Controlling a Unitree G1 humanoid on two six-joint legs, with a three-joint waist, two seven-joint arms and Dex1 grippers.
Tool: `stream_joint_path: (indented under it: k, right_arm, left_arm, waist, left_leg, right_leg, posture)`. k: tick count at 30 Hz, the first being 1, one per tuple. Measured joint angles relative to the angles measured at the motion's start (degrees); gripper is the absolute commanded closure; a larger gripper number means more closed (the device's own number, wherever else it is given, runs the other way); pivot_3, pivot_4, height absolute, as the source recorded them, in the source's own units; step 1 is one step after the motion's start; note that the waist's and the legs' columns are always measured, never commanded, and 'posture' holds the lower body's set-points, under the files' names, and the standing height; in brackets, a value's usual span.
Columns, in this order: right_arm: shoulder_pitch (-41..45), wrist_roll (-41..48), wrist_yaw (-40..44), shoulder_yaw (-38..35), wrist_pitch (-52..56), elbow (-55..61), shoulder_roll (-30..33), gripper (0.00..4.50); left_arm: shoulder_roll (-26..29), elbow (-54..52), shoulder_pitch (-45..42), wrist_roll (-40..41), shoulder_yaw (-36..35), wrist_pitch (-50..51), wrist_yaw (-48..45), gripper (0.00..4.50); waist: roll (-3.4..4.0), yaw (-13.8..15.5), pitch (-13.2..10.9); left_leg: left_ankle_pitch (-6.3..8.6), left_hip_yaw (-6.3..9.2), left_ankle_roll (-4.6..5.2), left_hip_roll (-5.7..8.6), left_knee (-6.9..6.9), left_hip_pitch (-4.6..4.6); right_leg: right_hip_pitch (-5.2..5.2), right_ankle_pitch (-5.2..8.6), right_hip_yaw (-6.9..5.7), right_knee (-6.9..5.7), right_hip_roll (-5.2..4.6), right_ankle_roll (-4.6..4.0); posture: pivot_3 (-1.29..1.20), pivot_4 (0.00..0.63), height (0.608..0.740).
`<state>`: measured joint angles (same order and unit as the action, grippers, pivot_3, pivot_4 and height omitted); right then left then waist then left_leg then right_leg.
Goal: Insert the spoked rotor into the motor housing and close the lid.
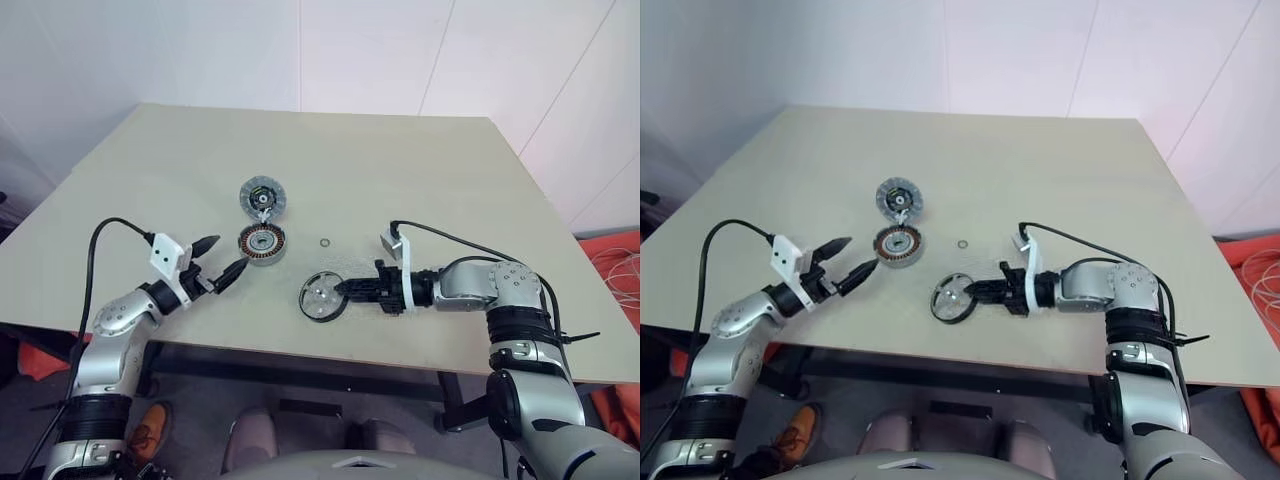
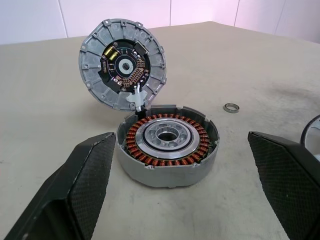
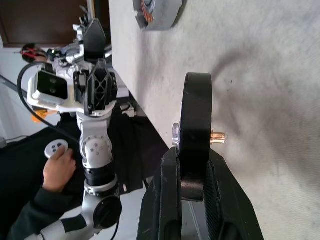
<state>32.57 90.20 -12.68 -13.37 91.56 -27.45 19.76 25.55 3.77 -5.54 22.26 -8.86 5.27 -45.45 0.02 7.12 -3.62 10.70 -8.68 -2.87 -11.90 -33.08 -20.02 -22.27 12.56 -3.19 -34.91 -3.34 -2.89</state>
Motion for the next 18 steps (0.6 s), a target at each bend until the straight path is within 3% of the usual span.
stream_joint_path:
  k: [11, 18]
  right_arm:
    - [1.2, 4.1, -2.6, -7.8, -9.9, -2.6, 6.8, 4.21]
    - [2.3, -4.2, 3.6, -10.6, -15.2, -2.8, 10.1, 4.21]
  left_arm:
    - [0.0, 1.1, -1.2, -0.2, 0.5, 0.0, -0.3, 0.00]
    - [0.0, 2.4, -1.9, -0.6, 0.6, 0.0, -0.6, 0.00]
  waist:
    - [0.00, 0.1, 0.0]
    - [0.00, 0.0, 0.0]
  left_leg:
    - [-0.03, 0.00, -0.05, 0.05, 0.00, -0.04]
    - [-0.03, 0.00, -0.05, 0.07, 0.00, -0.11]
  right_leg:
    - [-0.03, 0.00, 0.00, -0.01, 0.00, 0.03]
    - [-0.08, 0.00, -0.01, 0.00, 0.04, 0.02]
  posture:
    - [0.00, 0.000, 0.740]
    - [0.00, 0.000, 0.740]
